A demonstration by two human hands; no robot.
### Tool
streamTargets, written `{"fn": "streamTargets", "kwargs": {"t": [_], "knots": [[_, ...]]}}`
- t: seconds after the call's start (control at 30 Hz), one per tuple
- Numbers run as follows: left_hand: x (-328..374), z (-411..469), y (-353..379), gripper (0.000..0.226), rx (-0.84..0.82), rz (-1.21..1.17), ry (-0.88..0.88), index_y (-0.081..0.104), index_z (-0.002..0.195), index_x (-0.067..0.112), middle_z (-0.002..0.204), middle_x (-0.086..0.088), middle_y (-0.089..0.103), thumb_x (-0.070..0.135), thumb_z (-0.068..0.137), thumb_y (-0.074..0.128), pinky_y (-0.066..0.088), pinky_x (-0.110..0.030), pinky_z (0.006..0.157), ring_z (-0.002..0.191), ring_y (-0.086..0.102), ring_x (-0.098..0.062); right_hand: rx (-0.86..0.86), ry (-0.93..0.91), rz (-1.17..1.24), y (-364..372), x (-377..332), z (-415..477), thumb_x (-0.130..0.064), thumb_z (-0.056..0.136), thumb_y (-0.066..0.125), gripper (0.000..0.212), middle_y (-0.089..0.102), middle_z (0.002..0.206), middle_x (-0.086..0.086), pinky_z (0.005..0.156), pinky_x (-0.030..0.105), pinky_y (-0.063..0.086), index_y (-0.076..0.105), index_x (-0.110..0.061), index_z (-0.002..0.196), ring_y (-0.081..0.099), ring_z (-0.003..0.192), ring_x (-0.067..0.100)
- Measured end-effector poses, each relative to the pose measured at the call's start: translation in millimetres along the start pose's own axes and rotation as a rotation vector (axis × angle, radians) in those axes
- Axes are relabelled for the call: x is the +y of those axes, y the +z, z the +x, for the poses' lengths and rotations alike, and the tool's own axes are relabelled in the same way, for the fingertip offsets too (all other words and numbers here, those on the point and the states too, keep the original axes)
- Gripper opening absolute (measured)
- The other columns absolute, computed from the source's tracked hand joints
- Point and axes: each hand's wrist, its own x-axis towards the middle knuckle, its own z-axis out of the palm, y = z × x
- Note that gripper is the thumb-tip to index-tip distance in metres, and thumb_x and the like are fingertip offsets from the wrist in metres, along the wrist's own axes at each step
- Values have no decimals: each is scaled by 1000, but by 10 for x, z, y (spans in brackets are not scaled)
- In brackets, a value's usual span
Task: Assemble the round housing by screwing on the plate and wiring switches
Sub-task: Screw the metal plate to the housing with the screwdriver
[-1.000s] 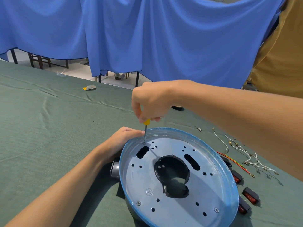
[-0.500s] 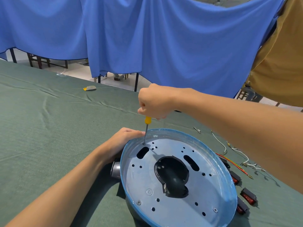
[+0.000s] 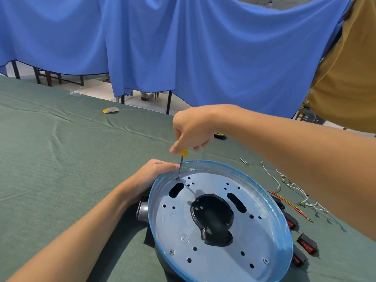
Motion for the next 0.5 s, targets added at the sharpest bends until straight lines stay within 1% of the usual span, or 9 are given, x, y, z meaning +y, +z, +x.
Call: {"fn": "streamTargets", "kwargs": {"t": [0.03, 0.1, 0.13, 0.2, 0.27, 0.37, 0.43, 0.47, 0.5], "knots": [[-3, -1, 0, 41, 2, 2, -2, 78, 71, 14, 68, -5, 73, 53, 73, 66, 51, -20, 56, 58, 67, -16, -42, -4, -6, -20, 0, -4, -38, 87, 65, 32, 57, 60, 1, 49, 23, 44, 59, -10, 73, 52, 51, 20], [-5, 0, 3, 37, 10, 9, -5, 77, 70, 15, 67, -5, 72, 50, 77, 66, 51, -20, 55, 58, 67, -16, -32, -33, -46, -32, 15, -12, -34, 86, 68, 26, 60, 67, 1, 49, 22, 42, 65, -9, 82, 57, 58, 22], [-6, 2, 6, 36, 15, 11, -6, 77, 69, 15, 67, -5, 72, 48, 80, 65, 51, -20, 55, 57, 67, -16, 6, -47, -70, -22, 27, -15, -35, 86, 67, 26, 64, 66, 0, 49, 22, 41, 68, -10, 80, 61, 63, 23], [1, 4, 11, 34, 25, 8, -3, 77, 68, 16, 65, -4, 72, 45, 82, 64, 50, -20, 55, 56, 66, -15, 82, -61, -103, 16, 61, -21, -38, 89, 62, 34, 65, 58, -4, 49, 22, 42, 67, -14, 65, 66, 69, 22], [13, -1, 18, 34, 26, 9, -1, 77, 67, 16, 64, -3, 71, 43, 82, 63, 49, -19, 54, 54, 65, -15, 103, -44, -88, 57, 90, -16, -38, 93, 54, 45, 65, 56, -3, 50, 24, 43, 64, -14, 57, 63, 64, 22], [19, -8, 20, 34, 23, 8, 2, 76, 67, 14, 63, -4, 70, 37, 89, 64, 48, -20, 53, 53, 64, -15, 47, 1, -47, 78, 114, -13, -44, 96, 48, 48, 65, 59, -2, 49, 24, 42, 63, -14, 62, 56, 57, 21], [13, -8, 17, 36, 24, 3, -4, 76, 71, 9, 65, -6, 70, 39, 86, 65, 49, -20, 53, 54, 64, -16, -6, 16, -21, 41, 106, -41, -52, 90, 56, 46, 57, 54, -4, 46, 21, 38, 57, -15, 63, 53, 49, 17], [11, -4, 16, 38, 26, 0, -8, 76, 74, 6, 66, -7, 71, 41, 83, 65, 49, -21, 54, 55, 64, -17, -34, 9, -10, 12, 96, -61, -50, 88, 61, 41, 55, 56, -3, 43, 18, 37, 57, -14, 68, 52, 47, 15], [8, -1, 15, 38, 27, -2, -12, 76, 73, 7, 66, -7, 71, 42, 81, 64, 49, -22, 54, 55, 65, -17, -56, -7, -6, -18, 84, -79, -43, 87, 65, 34, 56, 61, -2, 39, 15, 36, 61, -11, 77, 52, 48, 14]]}}
